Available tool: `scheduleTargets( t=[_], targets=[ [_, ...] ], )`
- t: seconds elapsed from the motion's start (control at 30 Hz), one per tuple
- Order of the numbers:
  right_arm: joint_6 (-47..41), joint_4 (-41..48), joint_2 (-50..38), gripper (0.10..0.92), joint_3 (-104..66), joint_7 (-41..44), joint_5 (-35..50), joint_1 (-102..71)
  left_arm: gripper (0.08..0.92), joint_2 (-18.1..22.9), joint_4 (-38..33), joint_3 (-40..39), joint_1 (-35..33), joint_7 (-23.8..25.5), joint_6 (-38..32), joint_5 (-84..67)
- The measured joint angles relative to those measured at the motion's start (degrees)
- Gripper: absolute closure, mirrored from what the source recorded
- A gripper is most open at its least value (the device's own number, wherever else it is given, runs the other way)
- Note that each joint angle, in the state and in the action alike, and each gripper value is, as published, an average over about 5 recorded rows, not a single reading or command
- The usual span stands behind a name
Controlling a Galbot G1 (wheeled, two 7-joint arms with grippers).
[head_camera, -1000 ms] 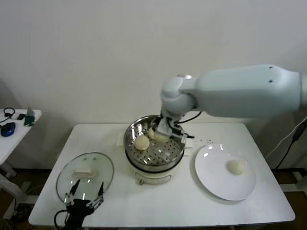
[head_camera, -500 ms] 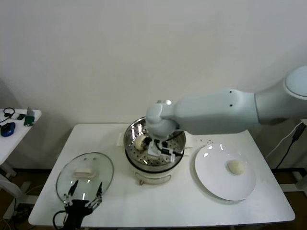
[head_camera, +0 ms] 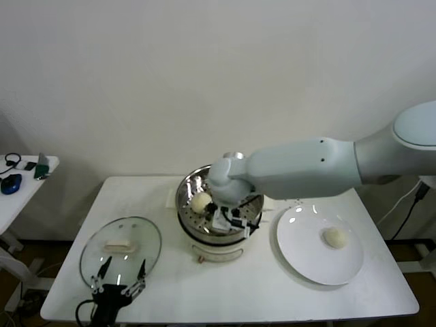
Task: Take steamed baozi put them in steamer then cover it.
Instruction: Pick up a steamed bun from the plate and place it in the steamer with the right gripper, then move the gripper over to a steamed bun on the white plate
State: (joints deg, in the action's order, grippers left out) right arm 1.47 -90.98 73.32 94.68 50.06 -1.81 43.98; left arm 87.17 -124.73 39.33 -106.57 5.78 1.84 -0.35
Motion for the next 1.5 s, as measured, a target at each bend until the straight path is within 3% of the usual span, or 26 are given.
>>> scheduleTargets(
  t=[0.33, 0.73, 1.07, 1.5],
  targets=[
    [2.11, 1.99, -6.38, 0.202, 0.86, 2.74, 9.35, 6.62, 0.177, -0.40, -0.32, -0.61, 0.04, 0.13, -0.02, 0.34],
    [-2.72, 7.77, -24.20, 0.203, 9.95, 7.43, 21.85, 14.36, 0.177, -1.02, -0.12, -0.73, 0.77, 0.27, 0.15, 0.04],
    [-6.53, 13.22, -37.00, 0.203, 4.49, 6.13, 18.00, 1.15, 0.177, -0.13, 0.05, -0.73, 1.24, 0.71, 0.78, 0.79],
    [-8.00, 21.74, -38.86, 0.203, -8.98, 4.63, 11.96, -18.58, 0.177, 1.12, 0.15, -0.13, 0.02, 0.53, 0.63, 1.65]
  ],
)
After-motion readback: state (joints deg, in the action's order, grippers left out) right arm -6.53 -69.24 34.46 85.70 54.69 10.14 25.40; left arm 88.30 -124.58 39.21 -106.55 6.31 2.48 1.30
